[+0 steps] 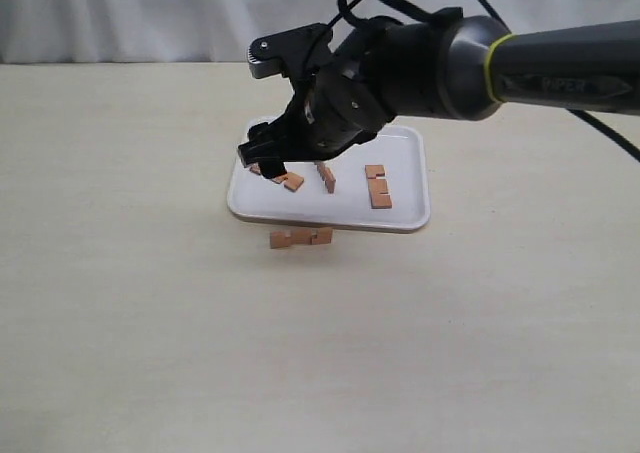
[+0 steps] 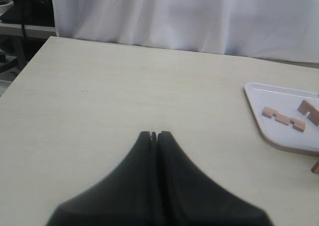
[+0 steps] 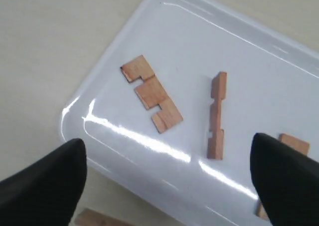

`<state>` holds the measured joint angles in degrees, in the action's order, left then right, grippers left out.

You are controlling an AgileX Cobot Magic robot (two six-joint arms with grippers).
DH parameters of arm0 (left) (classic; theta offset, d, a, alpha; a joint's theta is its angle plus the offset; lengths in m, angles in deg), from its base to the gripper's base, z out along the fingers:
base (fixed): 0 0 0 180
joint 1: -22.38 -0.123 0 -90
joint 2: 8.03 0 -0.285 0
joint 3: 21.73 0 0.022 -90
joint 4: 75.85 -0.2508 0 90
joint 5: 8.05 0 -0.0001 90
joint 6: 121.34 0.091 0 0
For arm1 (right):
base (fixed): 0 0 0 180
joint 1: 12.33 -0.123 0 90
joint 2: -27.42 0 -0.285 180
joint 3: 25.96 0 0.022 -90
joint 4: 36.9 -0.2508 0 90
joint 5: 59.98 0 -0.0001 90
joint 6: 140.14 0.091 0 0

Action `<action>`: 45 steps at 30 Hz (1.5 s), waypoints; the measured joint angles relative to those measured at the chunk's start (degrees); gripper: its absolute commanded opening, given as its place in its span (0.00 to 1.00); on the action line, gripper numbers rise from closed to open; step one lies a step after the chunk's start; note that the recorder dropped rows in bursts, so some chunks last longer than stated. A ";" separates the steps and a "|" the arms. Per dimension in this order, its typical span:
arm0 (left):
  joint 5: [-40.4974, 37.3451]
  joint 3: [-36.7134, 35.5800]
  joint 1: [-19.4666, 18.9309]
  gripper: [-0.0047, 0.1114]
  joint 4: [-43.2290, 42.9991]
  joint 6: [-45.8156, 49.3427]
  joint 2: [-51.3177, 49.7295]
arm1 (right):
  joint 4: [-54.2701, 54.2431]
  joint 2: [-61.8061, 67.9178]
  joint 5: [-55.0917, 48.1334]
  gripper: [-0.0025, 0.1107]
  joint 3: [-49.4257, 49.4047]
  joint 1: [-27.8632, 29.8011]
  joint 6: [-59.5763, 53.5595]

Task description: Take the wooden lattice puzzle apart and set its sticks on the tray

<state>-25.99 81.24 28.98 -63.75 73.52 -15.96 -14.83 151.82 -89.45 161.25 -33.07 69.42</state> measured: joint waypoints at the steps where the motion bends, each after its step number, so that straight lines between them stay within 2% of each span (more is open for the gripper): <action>1: 0.00 0.00 0.00 0.04 0.00 0.00 0.00 | -0.43 -0.39 -1.65 0.76 0.00 0.00 -0.68; 4: 0.00 0.00 0.00 0.04 0.00 0.00 0.00 | -4.67 -1.01 -6.34 0.76 0.00 0.00 -6.92; 10: 0.00 0.00 0.00 0.04 0.00 0.00 0.00 | -20.89 -1.01 -12.87 0.75 0.00 0.00 -33.24; 13: 0.00 0.00 0.00 0.04 0.00 0.00 0.00 | -28.50 -0.03 -13.86 0.70 0.03 0.00 -43.69; 14: 0.00 0.00 0.00 0.04 0.00 0.00 0.00 | -30.06 0.58 -14.01 0.65 0.03 0.00 -46.51; 18: 0.00 0.00 0.00 0.04 0.00 0.00 0.00 | -31.35 3.18 -14.00 0.52 0.03 0.00 -54.20; 36: 0.00 0.00 0.00 0.04 0.00 0.00 0.00 | -27.57 5.23 -8.36 0.50 0.03 0.00 -61.02; 45: 0.00 0.00 0.00 0.04 0.00 0.00 0.00 | -25.54 5.23 -11.18 0.51 0.03 0.00 -56.74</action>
<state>-25.99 81.24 28.98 -63.75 73.52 -15.96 -40.38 157.05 -100.63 161.28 -33.07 12.68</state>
